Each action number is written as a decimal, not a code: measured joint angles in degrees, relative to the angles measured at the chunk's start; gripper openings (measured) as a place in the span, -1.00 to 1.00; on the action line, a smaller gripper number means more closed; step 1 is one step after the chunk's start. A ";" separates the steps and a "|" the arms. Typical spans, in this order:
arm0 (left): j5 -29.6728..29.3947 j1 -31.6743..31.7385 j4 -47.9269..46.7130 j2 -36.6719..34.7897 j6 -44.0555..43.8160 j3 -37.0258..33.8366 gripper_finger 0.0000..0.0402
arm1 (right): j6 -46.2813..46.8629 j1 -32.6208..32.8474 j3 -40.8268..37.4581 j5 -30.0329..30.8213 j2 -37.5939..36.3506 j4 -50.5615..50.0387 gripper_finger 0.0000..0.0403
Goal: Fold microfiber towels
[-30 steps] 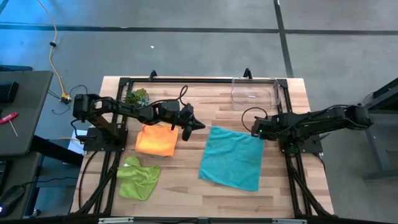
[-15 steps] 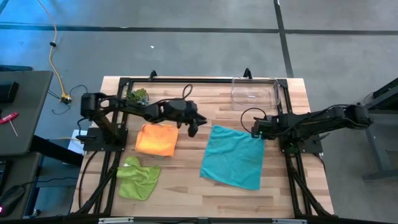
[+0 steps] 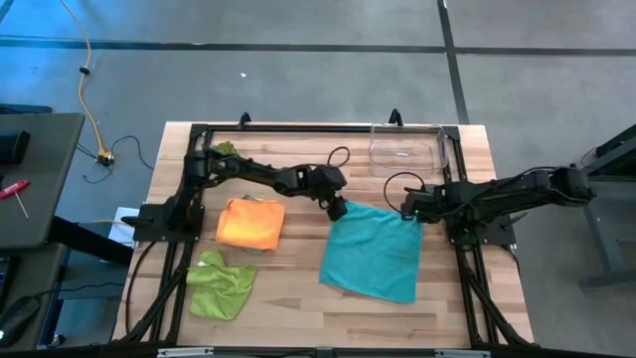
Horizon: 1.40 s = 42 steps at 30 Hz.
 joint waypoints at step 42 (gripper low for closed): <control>-4.36 -3.61 -5.56 -0.88 4.93 -0.04 -0.99 | -17.03 0.02 4.61 6.46 -5.62 3.46 -1.00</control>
